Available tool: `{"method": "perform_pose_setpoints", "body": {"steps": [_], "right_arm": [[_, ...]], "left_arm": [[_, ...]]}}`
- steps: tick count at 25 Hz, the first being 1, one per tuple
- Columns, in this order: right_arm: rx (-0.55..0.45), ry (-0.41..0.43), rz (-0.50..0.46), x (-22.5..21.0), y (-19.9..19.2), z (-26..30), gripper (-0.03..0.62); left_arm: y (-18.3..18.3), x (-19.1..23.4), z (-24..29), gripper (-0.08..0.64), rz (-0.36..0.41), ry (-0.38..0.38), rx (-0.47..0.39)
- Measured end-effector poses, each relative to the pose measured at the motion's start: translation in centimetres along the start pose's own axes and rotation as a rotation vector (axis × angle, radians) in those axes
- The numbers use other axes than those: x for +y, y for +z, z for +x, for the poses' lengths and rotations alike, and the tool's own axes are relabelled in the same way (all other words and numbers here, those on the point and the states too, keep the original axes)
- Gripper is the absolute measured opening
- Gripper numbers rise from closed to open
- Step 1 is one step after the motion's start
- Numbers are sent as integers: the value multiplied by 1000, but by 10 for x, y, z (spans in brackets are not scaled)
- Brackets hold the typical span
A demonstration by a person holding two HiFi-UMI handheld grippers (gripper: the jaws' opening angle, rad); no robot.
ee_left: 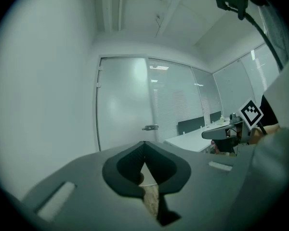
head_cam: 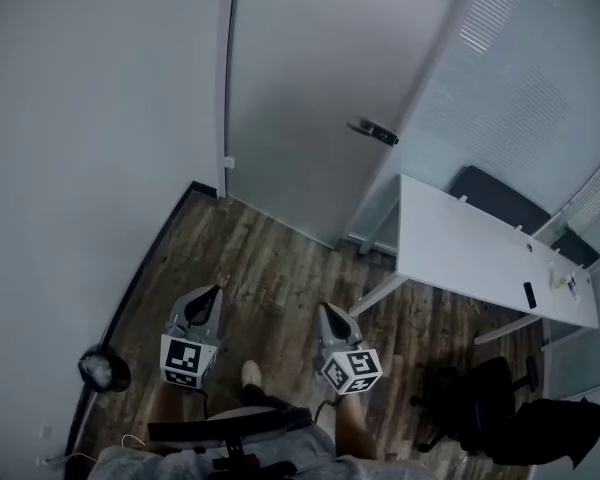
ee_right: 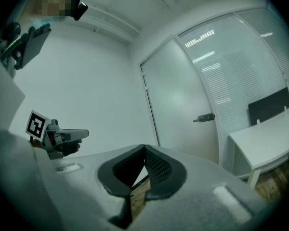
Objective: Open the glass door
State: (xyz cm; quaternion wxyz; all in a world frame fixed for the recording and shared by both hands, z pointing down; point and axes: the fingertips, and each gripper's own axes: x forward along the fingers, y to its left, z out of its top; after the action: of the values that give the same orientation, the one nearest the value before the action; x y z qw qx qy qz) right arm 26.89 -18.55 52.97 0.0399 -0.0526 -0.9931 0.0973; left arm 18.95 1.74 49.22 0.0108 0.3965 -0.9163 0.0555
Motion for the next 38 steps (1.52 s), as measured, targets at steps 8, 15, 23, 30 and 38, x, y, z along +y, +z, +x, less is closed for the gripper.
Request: {"method": "perform_pose_setpoints", "body": {"steps": [8,15,23,30,38], "right_arm": [[-32,17,6,-36,19,84,2],[1,34,27,-48,17,127,2],[15,34,19,-59,19,186,2],[18,15,25,-74,33,267,2],[17,-30,20,-93,55,355,2]], "left_arm": [[11,42,80,3,41,16,-12],[5,73,117,3,32,47,7],[-1,108,161,3,17,26,3],[1,166,231,3,19,8,12],[7,227,316,3,27,-44,24]]}}
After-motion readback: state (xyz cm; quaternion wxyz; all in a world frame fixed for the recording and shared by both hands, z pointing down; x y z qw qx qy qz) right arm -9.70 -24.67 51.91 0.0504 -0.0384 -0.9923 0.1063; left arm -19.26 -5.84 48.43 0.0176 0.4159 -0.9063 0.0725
